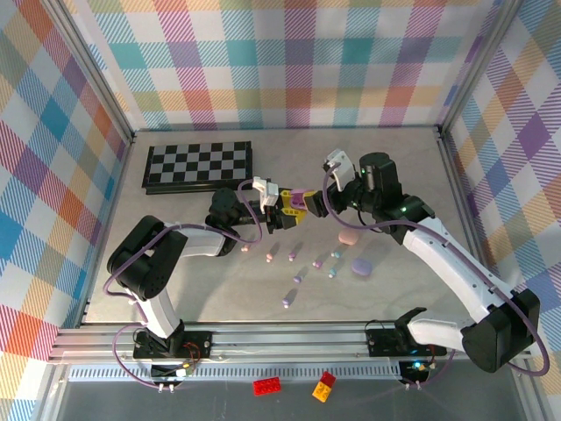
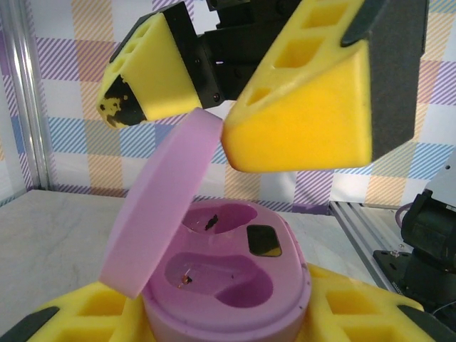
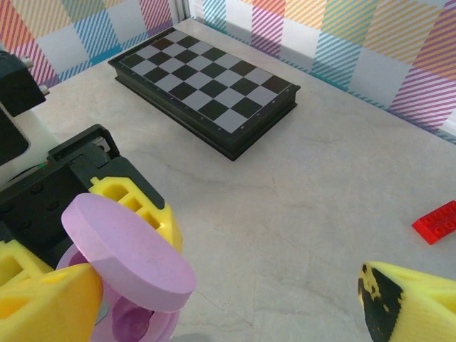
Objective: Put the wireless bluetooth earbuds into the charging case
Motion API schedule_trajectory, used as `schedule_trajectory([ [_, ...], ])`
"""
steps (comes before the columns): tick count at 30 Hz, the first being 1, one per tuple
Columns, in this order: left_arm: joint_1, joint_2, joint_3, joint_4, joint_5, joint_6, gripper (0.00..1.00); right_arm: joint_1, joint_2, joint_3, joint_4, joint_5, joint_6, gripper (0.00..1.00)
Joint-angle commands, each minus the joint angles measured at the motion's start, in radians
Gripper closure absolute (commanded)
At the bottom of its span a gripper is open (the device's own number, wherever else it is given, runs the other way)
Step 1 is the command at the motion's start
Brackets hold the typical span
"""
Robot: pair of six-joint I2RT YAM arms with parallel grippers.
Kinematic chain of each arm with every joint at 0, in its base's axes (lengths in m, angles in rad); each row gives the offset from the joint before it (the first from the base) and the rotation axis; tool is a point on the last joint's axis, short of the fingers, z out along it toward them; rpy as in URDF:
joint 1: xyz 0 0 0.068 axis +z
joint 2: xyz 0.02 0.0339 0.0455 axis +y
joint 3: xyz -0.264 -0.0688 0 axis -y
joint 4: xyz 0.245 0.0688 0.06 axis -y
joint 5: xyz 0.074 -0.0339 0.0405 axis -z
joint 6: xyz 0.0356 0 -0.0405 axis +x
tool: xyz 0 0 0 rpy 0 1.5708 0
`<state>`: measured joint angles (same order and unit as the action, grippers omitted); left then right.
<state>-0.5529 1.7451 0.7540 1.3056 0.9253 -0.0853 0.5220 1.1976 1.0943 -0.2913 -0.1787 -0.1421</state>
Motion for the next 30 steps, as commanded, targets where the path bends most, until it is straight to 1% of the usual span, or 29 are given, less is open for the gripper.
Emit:
schedule_trajectory([
  [1, 0.005, -0.023, -0.011, 0.043, 0.024, 0.019, 0.60, -0.005, -0.025, 0.018, 0.040, 0.004, 0.021, 0.08],
  [7, 0.005, -0.019, -0.011, 0.043, 0.017, 0.024, 0.60, -0.006, -0.039, 0.005, 0.045, 0.021, 0.036, 0.07],
  [8, 0.006, -0.020, -0.012, 0.043, 0.017, 0.024, 0.60, -0.005, -0.039, 0.003, 0.046, 0.033, 0.068, 0.07],
  [13, 0.016, -0.017, -0.021, 0.040, -0.014, 0.030, 0.60, -0.011, -0.020, -0.006, 0.052, 0.094, 0.120, 0.06],
  [16, 0.029, -0.019, -0.031, 0.040, -0.033, 0.037, 0.60, -0.017, -0.032, -0.023, 0.071, 0.078, 0.169, 0.04],
  [19, 0.050, -0.029, -0.041, 0.040, -0.038, 0.039, 0.60, -0.029, -0.078, -0.075, 0.099, 0.053, 0.192, 0.00],
  [22, 0.071, -0.041, -0.047, 0.035, -0.054, 0.044, 0.60, -0.061, -0.130, -0.146, 0.122, 0.034, 0.233, 0.01],
  [25, 0.083, -0.060, -0.053, -0.009, -0.072, 0.073, 0.60, -0.103, -0.189, -0.222, 0.129, 0.018, 0.319, 0.01],
  [28, 0.088, -0.092, -0.058, -0.093, -0.087, 0.129, 0.60, -0.117, -0.258, -0.319, 0.148, 0.074, 0.450, 0.01],
  [30, 0.094, -0.110, -0.058, -0.140, -0.093, 0.153, 0.60, -0.121, -0.286, -0.372, 0.154, 0.047, 0.541, 0.01],
])
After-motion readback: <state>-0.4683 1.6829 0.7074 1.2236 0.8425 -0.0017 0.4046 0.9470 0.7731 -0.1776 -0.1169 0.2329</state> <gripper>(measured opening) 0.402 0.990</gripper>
